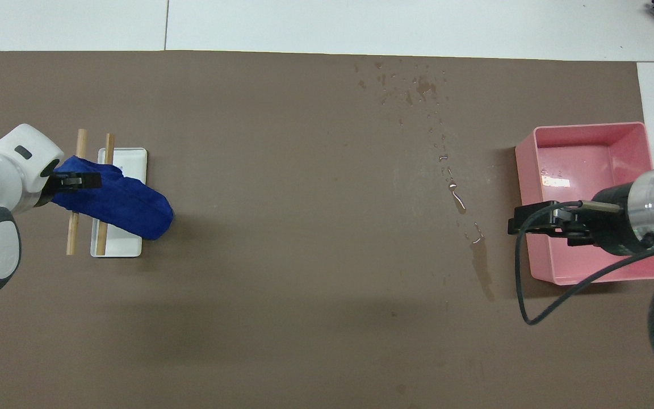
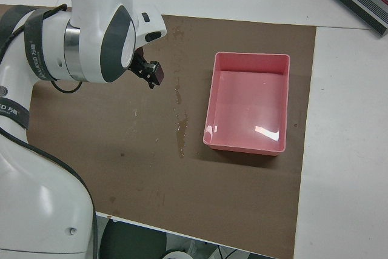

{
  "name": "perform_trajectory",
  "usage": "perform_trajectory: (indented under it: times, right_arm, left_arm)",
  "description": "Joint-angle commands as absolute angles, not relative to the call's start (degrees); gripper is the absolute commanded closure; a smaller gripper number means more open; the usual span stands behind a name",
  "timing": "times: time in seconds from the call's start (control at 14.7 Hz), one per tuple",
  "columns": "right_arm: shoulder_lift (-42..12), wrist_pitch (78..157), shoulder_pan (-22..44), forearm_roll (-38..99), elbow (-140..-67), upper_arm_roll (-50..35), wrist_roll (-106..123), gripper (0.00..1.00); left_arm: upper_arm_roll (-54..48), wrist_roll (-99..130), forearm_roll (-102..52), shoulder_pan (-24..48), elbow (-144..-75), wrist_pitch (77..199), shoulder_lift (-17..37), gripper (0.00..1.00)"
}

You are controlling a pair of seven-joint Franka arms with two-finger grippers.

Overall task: Wipe water with towel using both arms
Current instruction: 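Lift the blue cloth off the white tray with the left gripper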

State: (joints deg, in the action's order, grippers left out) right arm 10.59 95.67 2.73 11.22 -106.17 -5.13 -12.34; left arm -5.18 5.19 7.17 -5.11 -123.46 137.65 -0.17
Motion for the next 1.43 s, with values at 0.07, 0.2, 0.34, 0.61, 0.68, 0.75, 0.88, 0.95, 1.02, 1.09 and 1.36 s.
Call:
perform_trajectory:
  times: [0.07, 0.2, 0.34, 0.61, 0.68, 0.75, 0.88, 0.95, 1.02, 1.09, 1.36]
  right_arm:
    - [11.87, 102.29, 2.63, 11.78, -112.32, -5.01, -5.10, 0.00]
    - [11.16, 104.58, 2.73, 11.69, -114.42, -4.92, -4.92, 0.00]
    - [11.08, 107.22, 2.72, 10.38, -115.75, -4.92, -2.30, 0.00]
    - [10.90, 107.23, 2.81, 7.91, -116.02, -5.01, 0.09, 0.00]
    - [10.90, 107.14, 2.81, 7.91, -116.02, -5.01, -0.09, 0.00]
    - [10.90, 107.14, 2.81, 7.91, -116.02, -5.01, -0.09, 0.00]
    - [10.81, 106.70, 2.55, 8.00, -115.40, -5.01, 0.26, 0.00]
    - [10.81, 106.35, 2.64, 8.00, -115.23, -5.01, 0.35, 0.00]
    - [10.81, 106.17, 2.81, 8.00, -115.22, -5.01, 0.09, 0.00]
    - [10.81, 105.82, 2.73, 8.43, -115.22, -5.01, 0.26, 0.00]
    - [10.81, 105.91, 2.81, 7.83, -115.05, -4.92, 1.58, 0.00]
  left_arm:
    - [-5.27, 6.59, 8.70, -5.36, -125.07, 139.22, -0.88, 0.63]
    - [-5.27, 6.50, 8.70, -5.54, -124.28, 138.52, -0.79, 1.00]
    - [-5.19, 6.42, 8.70, -5.62, -123.32, 138.34, -0.18, 1.00]
    - [-5.27, 6.85, 8.53, -5.62, -117.71, 131.08, 0.00, 1.00]
    - [-5.45, 9.12, 7.74, -5.45, -114.81, 125.82, 0.00, 1.00]
    - [-5.62, 14.71, 6.52, -4.84, -112.61, 121.60, 0.00, 1.00]
    - [-5.80, 28.59, -3.29, -3.35, -110.40, 117.96, -0.17, 1.00]
    - [-5.71, 35.44, -8.65, -2.30, -110.30, 116.56, -0.78, 1.00]
    - [-5.80, 42.99, -12.18, -1.76, -110.22, 115.50, -1.23, 1.00]
    - [-6.06, 50.81, -14.83, -1.15, -110.21, 115.31, -1.49, 1.00]
    - [-6.50, 67.74, -33.45, 2.10, -111.27, 116.28, -2.54, 1.00]
